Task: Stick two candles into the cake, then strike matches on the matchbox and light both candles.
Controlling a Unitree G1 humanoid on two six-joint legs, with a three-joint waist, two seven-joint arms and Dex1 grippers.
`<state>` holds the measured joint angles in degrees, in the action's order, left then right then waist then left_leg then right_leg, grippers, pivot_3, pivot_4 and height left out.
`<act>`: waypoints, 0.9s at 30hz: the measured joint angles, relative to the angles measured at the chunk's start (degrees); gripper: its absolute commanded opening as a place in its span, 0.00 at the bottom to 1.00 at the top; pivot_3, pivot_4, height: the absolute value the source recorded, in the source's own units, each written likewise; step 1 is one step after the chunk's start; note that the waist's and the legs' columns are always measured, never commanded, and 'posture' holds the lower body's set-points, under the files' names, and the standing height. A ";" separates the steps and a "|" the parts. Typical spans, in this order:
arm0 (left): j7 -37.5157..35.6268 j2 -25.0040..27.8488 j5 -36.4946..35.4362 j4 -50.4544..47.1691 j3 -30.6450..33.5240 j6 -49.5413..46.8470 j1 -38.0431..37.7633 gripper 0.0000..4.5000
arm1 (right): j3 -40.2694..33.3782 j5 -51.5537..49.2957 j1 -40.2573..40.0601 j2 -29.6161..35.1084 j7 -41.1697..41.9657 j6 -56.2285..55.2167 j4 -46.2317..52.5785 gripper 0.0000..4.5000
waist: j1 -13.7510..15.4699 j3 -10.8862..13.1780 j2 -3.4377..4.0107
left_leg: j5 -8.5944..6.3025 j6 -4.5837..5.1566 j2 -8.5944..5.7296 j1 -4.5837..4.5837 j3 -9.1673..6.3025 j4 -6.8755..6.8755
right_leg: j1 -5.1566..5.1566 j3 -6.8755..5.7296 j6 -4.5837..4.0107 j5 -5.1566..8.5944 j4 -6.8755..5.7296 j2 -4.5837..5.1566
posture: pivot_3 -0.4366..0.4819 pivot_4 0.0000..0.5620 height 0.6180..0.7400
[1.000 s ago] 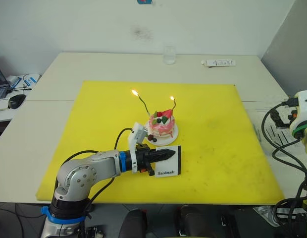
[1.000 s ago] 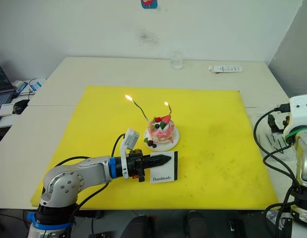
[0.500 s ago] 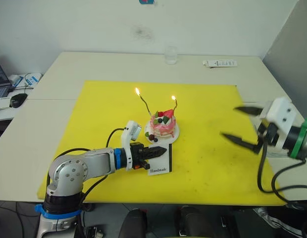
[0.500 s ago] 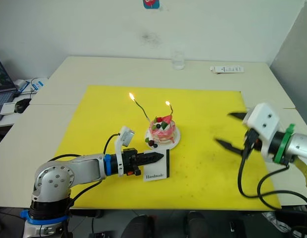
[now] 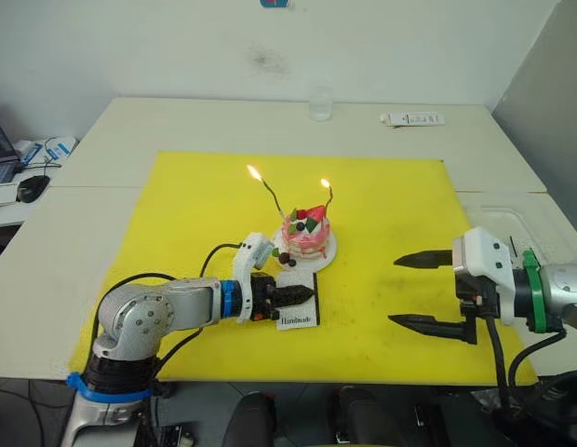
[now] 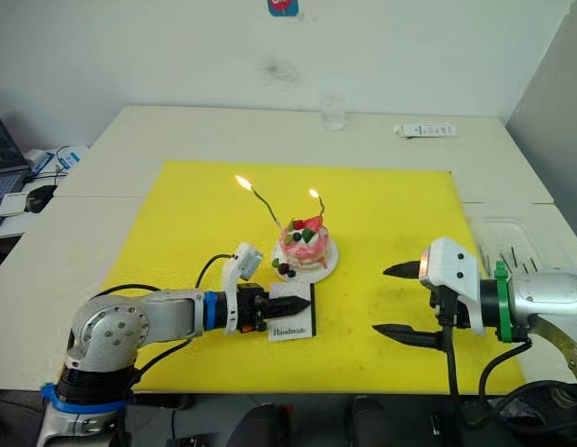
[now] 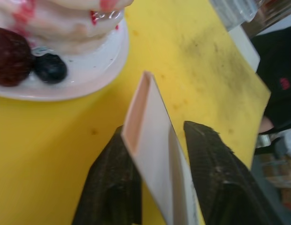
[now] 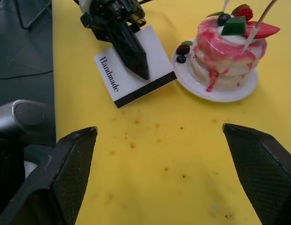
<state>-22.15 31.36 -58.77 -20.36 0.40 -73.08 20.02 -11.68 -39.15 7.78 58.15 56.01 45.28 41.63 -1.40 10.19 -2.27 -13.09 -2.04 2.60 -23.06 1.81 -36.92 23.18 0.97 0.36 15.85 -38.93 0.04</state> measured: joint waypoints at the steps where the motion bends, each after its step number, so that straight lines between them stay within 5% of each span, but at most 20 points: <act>1: -1.33 0.46 1.01 0.00 -0.35 1.15 -0.02 0.64 | 0.05 0.00 0.00 0.00 -0.14 -0.04 -0.17 1.00 | 0.03 0.00 0.00 | 0.00 0.00 0.00 -0.01 0.00 -0.01 | 0.00 0.00 0.00 0.00 0.00 0.00 | 0.48 0.27 1.00; 7: -7.35 4.48 3.94 -0.66 -1.28 4.63 0.12 0.99 | 0.05 0.00 -0.03 0.04 -0.41 -0.13 -0.39 1.00 | 0.02 0.00 0.00 | 0.00 0.00 0.01 -0.01 0.02 -0.01 | 0.00 0.01 0.00 0.00 0.01 0.01 | 0.48 0.27 1.00; 18: -21.51 17.38 10.25 -2.77 -2.15 12.41 0.02 0.99 | -1.81 0.18 -0.56 0.20 -1.52 -1.06 -0.51 1.00 | 0.00 0.01 0.00 | 0.00 0.00 0.05 -0.01 0.03 0.02 | 0.03 0.00 -0.04 0.02 0.02 0.03 | 0.48 0.27 1.00; 27: -30.97 27.31 22.77 3.23 8.36 32.59 -7.13 0.99 | -7.27 4.72 -0.29 0.18 -2.92 -7.58 -4.90 1.00 | -0.04 0.03 0.03 | -0.01 0.01 0.10 0.00 0.08 0.12 | 0.08 0.01 -0.15 0.09 0.05 0.18 | 0.48 0.27 1.00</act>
<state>-53.13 58.68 -36.01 -17.13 8.76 -40.49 12.88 -18.96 -34.43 7.49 58.34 53.09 37.71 36.73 -1.44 10.22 -2.23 -13.10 -2.03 2.70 -23.06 1.89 -36.79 23.26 0.98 0.21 15.94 -38.88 0.23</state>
